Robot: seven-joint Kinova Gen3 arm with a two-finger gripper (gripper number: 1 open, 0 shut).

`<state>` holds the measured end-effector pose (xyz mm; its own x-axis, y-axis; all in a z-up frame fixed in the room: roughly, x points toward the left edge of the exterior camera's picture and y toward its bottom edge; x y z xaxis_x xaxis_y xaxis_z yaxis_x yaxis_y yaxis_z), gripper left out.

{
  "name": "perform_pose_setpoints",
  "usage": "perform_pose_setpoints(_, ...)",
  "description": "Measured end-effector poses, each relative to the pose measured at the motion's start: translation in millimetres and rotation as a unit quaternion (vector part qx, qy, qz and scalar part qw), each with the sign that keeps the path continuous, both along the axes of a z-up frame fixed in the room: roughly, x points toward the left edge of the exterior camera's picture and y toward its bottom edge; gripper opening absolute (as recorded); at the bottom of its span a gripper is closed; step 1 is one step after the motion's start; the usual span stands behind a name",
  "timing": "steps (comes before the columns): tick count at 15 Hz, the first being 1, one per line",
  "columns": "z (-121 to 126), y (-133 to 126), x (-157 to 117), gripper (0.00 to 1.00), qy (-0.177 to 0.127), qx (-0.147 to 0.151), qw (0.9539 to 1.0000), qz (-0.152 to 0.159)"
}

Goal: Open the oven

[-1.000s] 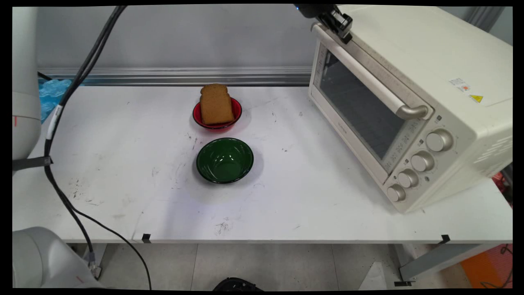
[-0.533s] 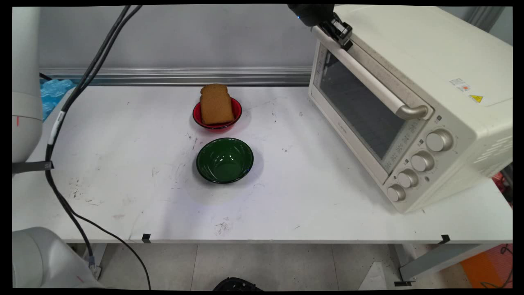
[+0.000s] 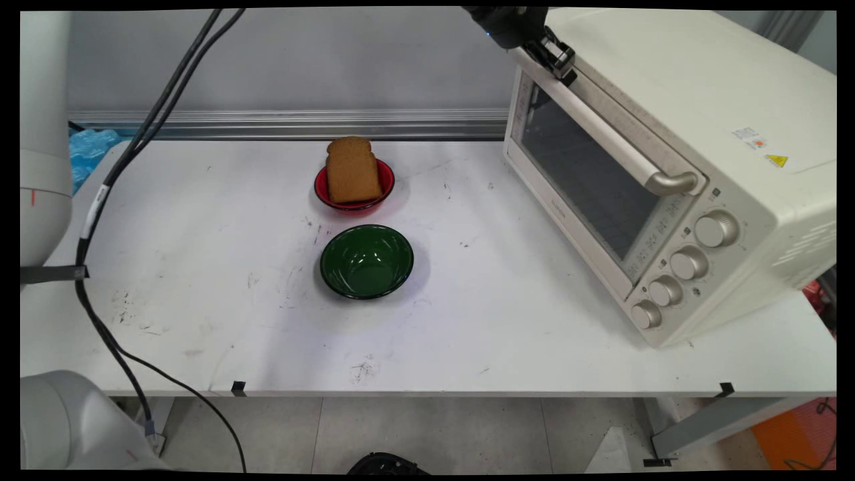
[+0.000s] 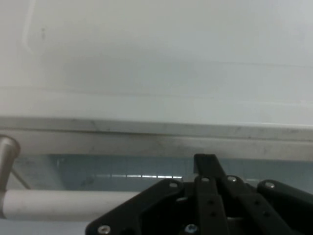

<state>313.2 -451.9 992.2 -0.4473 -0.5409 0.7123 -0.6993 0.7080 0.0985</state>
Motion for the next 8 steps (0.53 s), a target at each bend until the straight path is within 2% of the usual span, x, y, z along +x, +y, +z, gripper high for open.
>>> perform_pose_setpoints(8,-10,14,9,0.0,-0.015,0.018,0.9997,0.002)
